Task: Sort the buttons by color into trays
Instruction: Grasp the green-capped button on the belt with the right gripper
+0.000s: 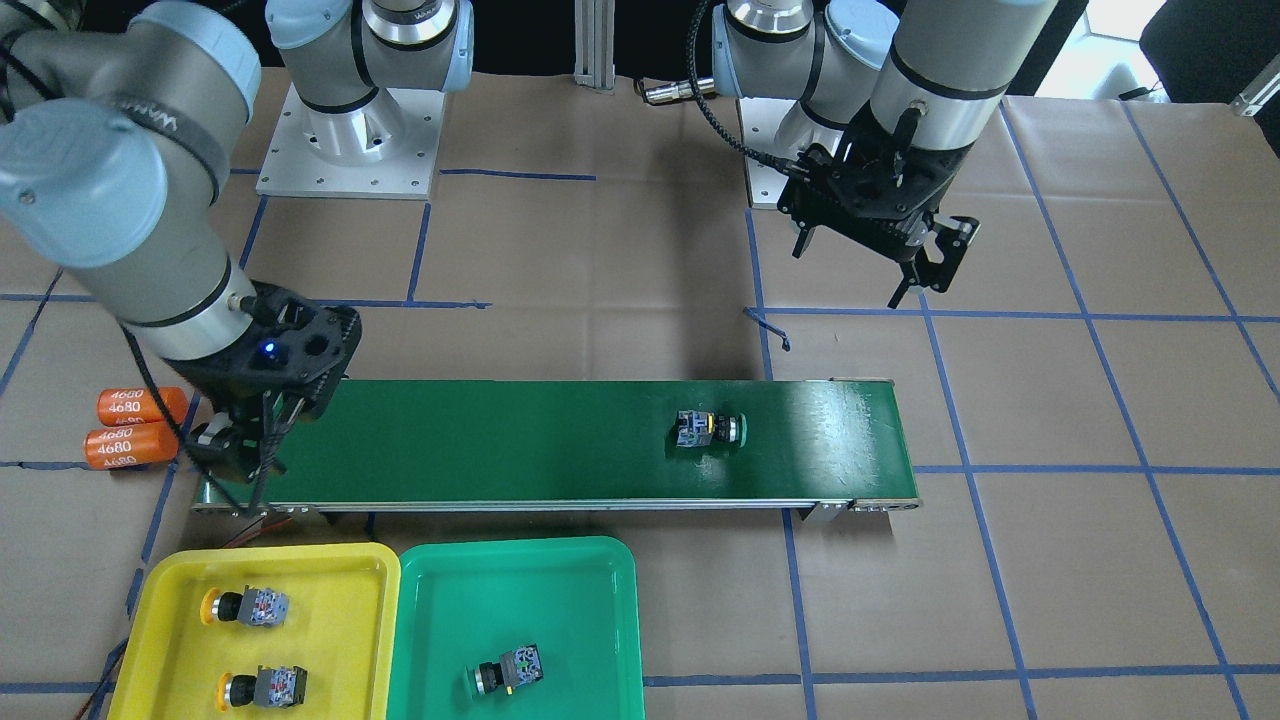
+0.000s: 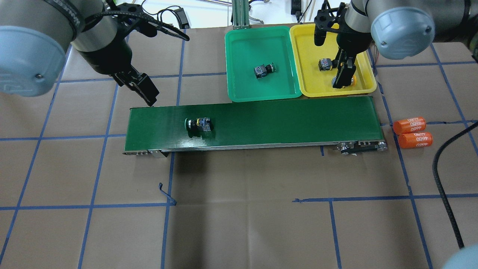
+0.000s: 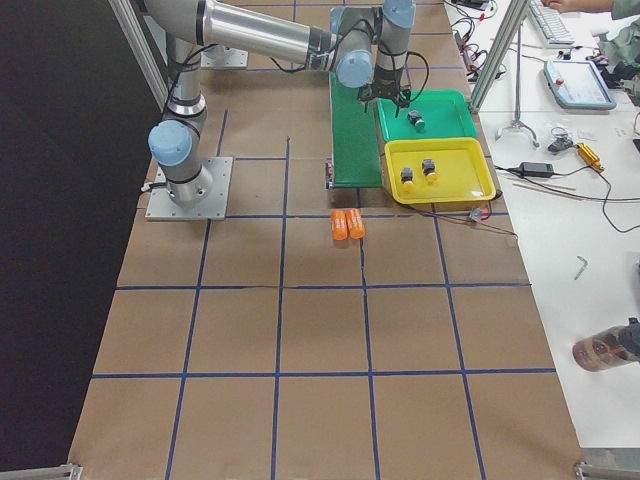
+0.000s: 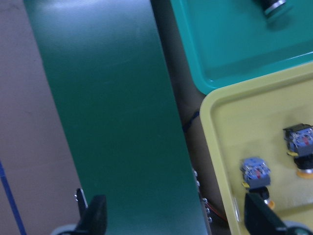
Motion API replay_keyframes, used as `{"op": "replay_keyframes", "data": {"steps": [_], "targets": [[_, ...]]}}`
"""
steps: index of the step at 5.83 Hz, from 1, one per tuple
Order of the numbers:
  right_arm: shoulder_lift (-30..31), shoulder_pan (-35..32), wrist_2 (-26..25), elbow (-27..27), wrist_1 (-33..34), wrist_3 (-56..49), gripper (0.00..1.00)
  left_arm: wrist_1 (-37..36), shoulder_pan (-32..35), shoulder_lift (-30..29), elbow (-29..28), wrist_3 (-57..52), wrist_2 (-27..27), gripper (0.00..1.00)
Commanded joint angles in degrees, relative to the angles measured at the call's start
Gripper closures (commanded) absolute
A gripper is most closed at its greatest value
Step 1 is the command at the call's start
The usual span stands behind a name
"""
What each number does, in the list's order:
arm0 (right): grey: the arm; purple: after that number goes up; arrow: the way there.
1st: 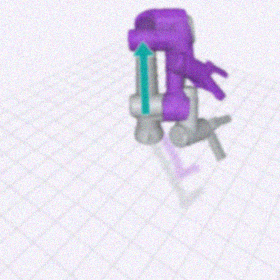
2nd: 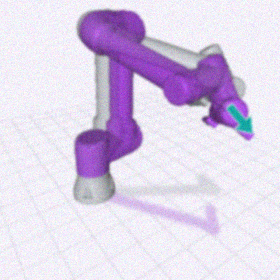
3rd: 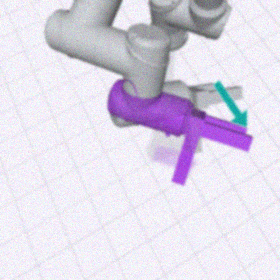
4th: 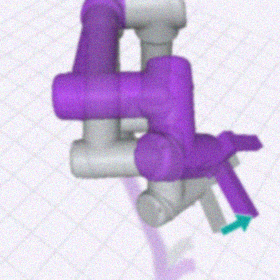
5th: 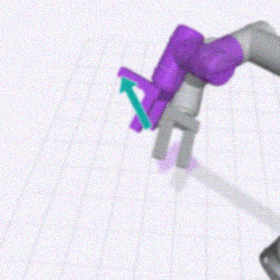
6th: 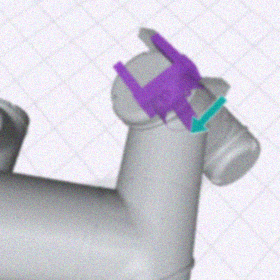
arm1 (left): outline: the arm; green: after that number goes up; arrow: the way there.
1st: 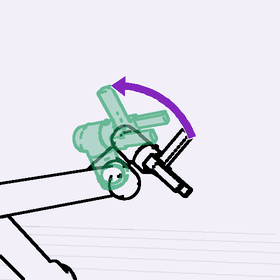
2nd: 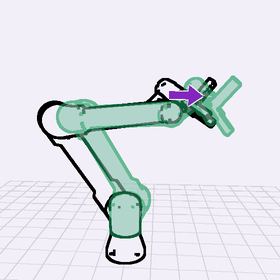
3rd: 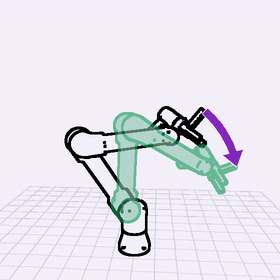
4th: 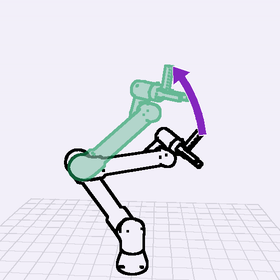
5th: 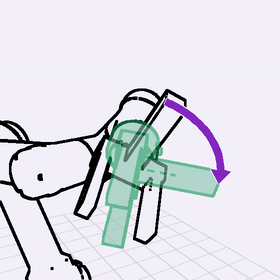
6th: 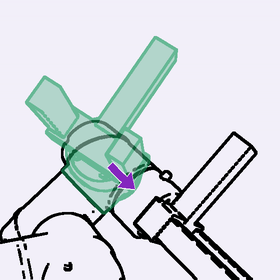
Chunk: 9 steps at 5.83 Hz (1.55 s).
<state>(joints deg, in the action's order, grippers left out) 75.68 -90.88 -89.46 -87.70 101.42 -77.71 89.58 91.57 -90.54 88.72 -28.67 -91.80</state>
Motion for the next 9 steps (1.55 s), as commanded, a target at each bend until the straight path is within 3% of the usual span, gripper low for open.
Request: {"op": "replay_keyframes", "data": {"steps": [1,2,4,5,7,9], "targets": [[2.1,-7.0,-0.5,-1.6,-2.2,-3.9,0.0,2.9,-2.7,0.7,-2.9,17.8,-0.7,0.02],[2.1,-7.9,-0.4,-2.6,-1.1,-6.2,0.0,2.4,-3.0,-0.1,-3.3,24.1,2.6,0.02],[1.2,-9.8,-0.1,-2.8,-1.0,-6.0,0.0,2.5,-3.1,0.5,-2.9,24.5,2.4,0.02],[-0.8,-13.0,0.4,-3.7,2.4,-3.4,0.0,2.3,-3.0,-0.1,-2.8,24.3,2.8,0.02],[-7.6,-21.4,0.3,-6.3,16.7,8.6,0.0,1.2,-2.7,0.9,-2.1,24.9,2.7,0.02],[-8.9,-21.5,-0.4,-9.6,18.0,8.4,0.0,0.9,-3.6,1.8,-0.7,24.5,2.3,0.02]]}}
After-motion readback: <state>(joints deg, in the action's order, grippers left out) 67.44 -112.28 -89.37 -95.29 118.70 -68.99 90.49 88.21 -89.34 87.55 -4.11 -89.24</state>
